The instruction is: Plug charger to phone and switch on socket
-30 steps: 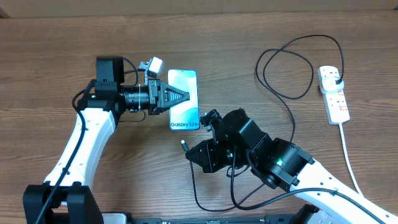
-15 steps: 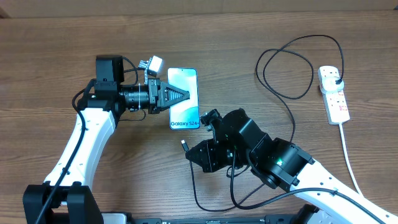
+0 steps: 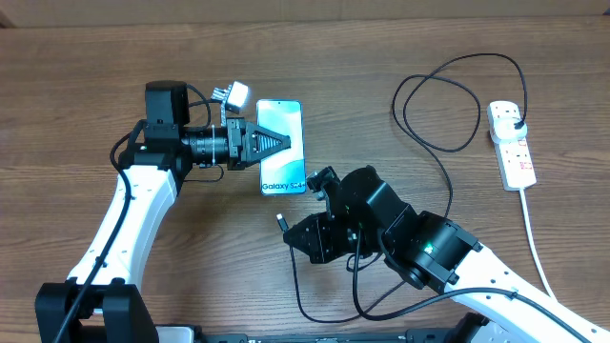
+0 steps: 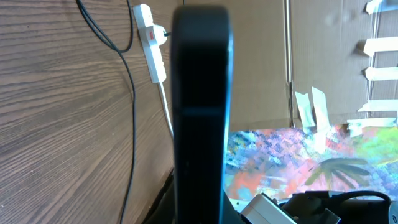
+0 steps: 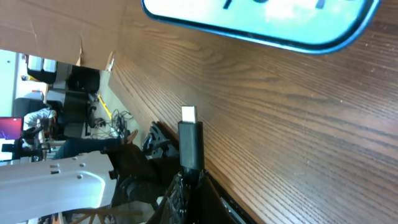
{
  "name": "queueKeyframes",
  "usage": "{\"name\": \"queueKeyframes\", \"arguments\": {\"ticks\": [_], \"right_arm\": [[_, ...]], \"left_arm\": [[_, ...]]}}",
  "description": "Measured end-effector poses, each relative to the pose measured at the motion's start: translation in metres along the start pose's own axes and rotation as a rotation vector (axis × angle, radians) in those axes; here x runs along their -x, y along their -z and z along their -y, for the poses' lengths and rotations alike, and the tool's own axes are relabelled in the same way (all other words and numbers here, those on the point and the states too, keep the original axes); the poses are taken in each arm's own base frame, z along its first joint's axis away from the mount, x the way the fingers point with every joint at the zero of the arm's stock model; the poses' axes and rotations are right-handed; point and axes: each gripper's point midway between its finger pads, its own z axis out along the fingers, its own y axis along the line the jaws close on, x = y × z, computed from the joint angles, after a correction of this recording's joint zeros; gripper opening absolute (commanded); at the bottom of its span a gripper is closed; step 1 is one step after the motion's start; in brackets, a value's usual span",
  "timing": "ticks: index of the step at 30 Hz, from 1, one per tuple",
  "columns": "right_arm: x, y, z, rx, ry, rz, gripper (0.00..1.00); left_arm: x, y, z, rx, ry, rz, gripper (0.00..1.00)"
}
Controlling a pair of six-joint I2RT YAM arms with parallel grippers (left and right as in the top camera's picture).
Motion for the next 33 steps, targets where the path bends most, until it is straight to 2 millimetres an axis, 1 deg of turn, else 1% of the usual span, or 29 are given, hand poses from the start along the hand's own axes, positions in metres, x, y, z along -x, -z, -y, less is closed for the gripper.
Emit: {"name": "queueKeyframes", "arguments": {"ticks": [3, 6, 14, 18, 25, 33], "right_arm": [[0.007, 0.000, -0.004, 0.015, 0.012, 0.030, 0.04], [0.014, 0.000, -0.006, 0.016, -0.003, 0.060, 0.04], [0.030, 0.003, 0.011, -0.077, -0.106, 0.159, 0.04], [0.039, 0.005, 0.013, -0.087, -0.129, 0.206, 0.04], [0.040, 0.004, 0.008, -0.064, -0.140, 0.209, 0.04], [0.038, 0.004, 0.004, -0.042, -0.141, 0.190, 0.04]], "left_arm": [[0.002, 0.000, 0.001, -0.002, 0.009, 0.006, 0.04], [0.004, 0.000, 0.000, 0.006, 0.056, 0.014, 0.04], [0.010, 0.000, -0.005, 0.038, 0.119, 0.043, 0.04], [0.011, 0.000, -0.006, 0.045, 0.134, 0.050, 0.04], [0.014, 0.000, -0.004, 0.041, 0.108, 0.059, 0.04], [0.026, 0.002, 0.003, 0.024, 0.086, 0.088, 0.04]]}}
